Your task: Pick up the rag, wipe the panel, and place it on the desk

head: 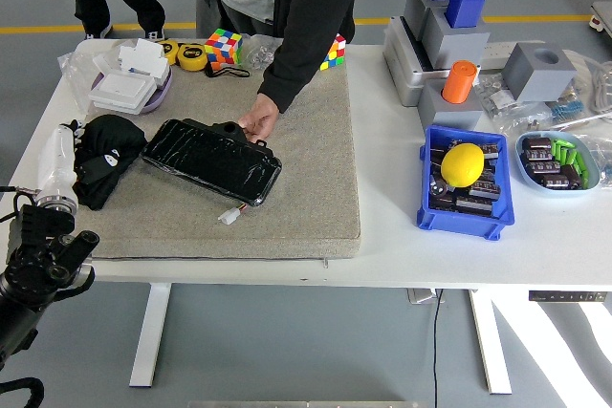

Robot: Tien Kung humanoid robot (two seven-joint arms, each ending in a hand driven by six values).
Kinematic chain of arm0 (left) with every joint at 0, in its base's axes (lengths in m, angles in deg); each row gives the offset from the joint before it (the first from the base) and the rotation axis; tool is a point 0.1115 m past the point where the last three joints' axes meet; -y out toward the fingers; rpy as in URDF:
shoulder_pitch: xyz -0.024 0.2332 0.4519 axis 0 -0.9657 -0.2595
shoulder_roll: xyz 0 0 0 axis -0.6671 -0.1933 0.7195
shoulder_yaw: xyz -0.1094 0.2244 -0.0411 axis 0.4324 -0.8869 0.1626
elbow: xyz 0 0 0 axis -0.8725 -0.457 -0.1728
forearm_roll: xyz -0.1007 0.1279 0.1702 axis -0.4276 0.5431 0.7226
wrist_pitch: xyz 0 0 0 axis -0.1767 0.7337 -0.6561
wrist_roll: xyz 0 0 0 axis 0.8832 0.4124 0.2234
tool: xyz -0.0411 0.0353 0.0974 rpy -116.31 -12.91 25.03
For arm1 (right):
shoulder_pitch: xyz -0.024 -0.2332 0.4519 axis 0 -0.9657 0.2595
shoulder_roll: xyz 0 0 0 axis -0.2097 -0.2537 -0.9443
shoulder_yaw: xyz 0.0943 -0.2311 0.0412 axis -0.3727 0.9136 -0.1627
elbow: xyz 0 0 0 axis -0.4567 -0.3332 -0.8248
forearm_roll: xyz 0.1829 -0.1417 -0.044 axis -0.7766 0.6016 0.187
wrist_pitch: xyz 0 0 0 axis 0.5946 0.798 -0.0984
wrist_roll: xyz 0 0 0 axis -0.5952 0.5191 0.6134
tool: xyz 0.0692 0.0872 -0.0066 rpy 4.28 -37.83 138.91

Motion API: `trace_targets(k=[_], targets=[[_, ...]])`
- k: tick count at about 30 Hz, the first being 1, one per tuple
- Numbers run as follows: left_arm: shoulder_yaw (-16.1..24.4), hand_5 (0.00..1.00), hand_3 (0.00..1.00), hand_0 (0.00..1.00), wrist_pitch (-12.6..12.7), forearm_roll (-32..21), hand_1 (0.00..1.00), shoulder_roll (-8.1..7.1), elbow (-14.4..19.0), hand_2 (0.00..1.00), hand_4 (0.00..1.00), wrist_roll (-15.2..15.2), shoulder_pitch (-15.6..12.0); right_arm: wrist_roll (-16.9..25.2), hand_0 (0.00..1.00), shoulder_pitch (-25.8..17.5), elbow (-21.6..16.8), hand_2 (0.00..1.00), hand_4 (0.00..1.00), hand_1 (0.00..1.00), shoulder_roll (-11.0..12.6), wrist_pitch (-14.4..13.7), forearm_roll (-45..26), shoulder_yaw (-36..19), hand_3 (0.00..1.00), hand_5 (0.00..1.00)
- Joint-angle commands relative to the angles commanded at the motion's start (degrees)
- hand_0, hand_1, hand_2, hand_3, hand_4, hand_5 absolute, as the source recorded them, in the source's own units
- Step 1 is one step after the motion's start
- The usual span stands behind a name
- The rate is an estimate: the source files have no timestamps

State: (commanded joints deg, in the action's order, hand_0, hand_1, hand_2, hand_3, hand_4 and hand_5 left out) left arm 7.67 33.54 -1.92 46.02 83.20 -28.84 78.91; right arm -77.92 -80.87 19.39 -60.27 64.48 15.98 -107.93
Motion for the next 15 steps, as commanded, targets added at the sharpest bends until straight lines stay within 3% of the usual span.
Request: trace_targets(k=[1,6,7,8,12,13,15], targets=[[0.2,0.166,0.852,0.766,-0.2,0.4,0.849,-0.04,0.4,0.879,0.929,0.5,-0.2,0.0,0.557,0.0,0.0,0.494,0.908,0.564,0.0,0.0,0.0,0.0,0.522,0.368],[0.6,0.166,0.852,0.766,-1.0,2.1,0.849,-0.31,2.5,0.879,0.929,2.9,-0.8,0.0,0.557,-0.1,0.0,0.494,0.908,0.564,0.0,0.0,0.1,-0.3,0.522,0.368],[0.7,0.284,0.975,0.832,-1.3,2.3,0.958,-0.37,2.8,0.978,0.997,3.4,-0.8,0.0,0.557,-0.1,0.0,0.494,0.908,0.564,0.0,0.1,0.2,-0.3,0.522,0.368],[0.9,0.284,0.975,0.832,-1.4,2.2,0.958,-0.43,3.1,0.978,0.997,3.6,-0.9,0.0,0.557,-0.1,0.0,0.494,0.908,0.564,0.0,0.1,0.1,-0.2,0.522,0.368],[2.4,0.284,0.975,0.832,-1.2,0.8,0.958,-0.75,5.6,0.978,0.997,3.1,-2.0,0.0,0.557,0.0,0.0,0.494,0.908,0.564,-0.1,0.1,0.0,0.0,0.522,0.368],[2.8,0.288,0.948,0.774,-0.9,0.2,0.911,-0.86,6.5,0.955,0.993,2.5,-2.4,0.0,0.557,0.0,0.0,0.494,0.908,0.565,-0.1,0.1,0.0,0.0,0.522,0.367],[3.6,0.288,0.948,0.774,-0.2,-1.6,0.911,-1.04,8.3,0.955,0.993,0.9,-3.1,0.0,0.557,0.1,0.0,0.494,0.908,0.565,-0.1,0.1,0.0,0.0,0.522,0.367]])
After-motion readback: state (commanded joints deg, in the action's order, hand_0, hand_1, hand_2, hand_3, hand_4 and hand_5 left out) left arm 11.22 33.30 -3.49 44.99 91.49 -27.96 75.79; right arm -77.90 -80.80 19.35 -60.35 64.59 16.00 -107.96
